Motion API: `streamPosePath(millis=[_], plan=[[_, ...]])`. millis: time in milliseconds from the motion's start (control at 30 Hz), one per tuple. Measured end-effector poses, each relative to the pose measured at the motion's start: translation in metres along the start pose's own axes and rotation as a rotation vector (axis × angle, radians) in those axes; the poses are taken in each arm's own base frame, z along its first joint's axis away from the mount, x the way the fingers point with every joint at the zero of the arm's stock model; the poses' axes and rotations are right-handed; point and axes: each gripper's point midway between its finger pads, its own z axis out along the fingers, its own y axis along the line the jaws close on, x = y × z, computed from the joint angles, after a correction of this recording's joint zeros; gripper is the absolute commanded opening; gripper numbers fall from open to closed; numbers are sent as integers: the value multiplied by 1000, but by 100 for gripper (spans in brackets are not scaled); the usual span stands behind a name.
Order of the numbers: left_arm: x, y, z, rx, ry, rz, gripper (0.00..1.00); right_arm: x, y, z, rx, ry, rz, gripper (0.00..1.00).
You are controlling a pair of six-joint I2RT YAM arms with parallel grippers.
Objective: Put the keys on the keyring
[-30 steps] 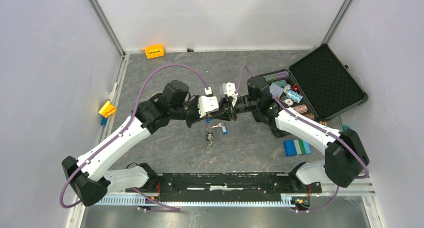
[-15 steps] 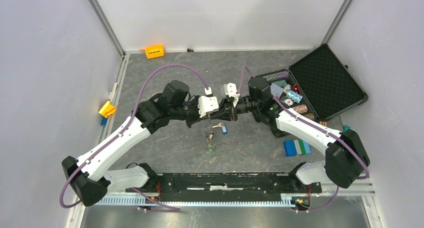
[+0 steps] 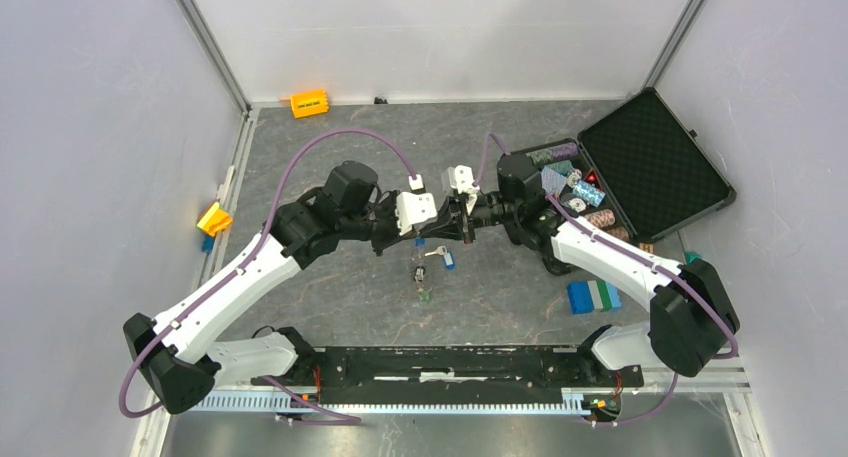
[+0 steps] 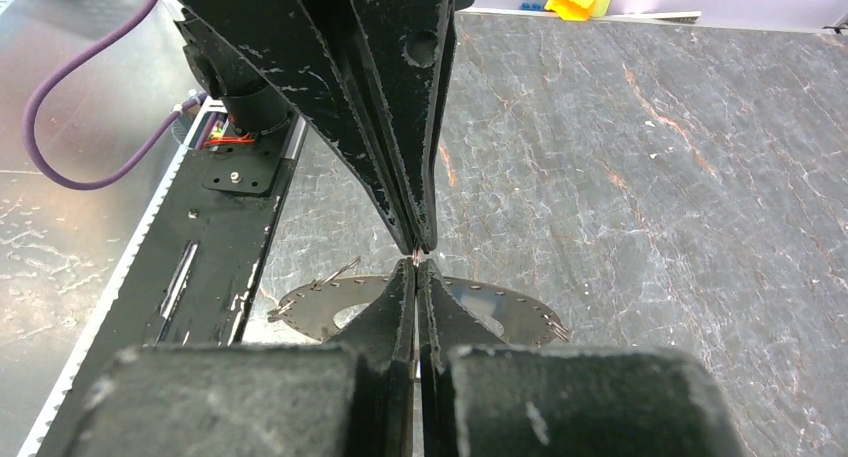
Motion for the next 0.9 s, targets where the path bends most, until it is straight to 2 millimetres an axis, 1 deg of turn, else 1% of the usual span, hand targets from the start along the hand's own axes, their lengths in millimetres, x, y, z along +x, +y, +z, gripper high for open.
streamPosePath(millis=[33, 133, 267, 367, 433, 533, 600, 767, 900], plan=[[0, 0, 0, -1, -1, 1, 22, 0, 0, 0, 1, -1, 0, 0], [-3, 0, -2, -5, -16, 8, 36, -2, -1, -1, 2, -11, 1, 0], [-10, 2, -12, -14, -62, 14, 45, -3, -4, -5, 9, -34, 21, 0], [-10, 9, -24, -34, -98, -3, 46, -2, -5, -8, 11, -50, 41, 0], [-5, 16, -32, -55, -126, -24, 46, -3, -5, -10, 11, -63, 54, 0], [2, 24, -39, -71, -162, -49, 47, -4, -1, -13, 2, -97, 81, 0], [6, 23, -36, -56, -185, -52, 48, -7, 1, -15, -4, -127, 101, 0], [10, 4, -16, 63, -253, -40, 49, -19, 7, -17, -23, -186, 124, 0], [4, -4, -7, 134, -326, -11, 51, -28, 8, -18, -28, -214, 113, 0]])
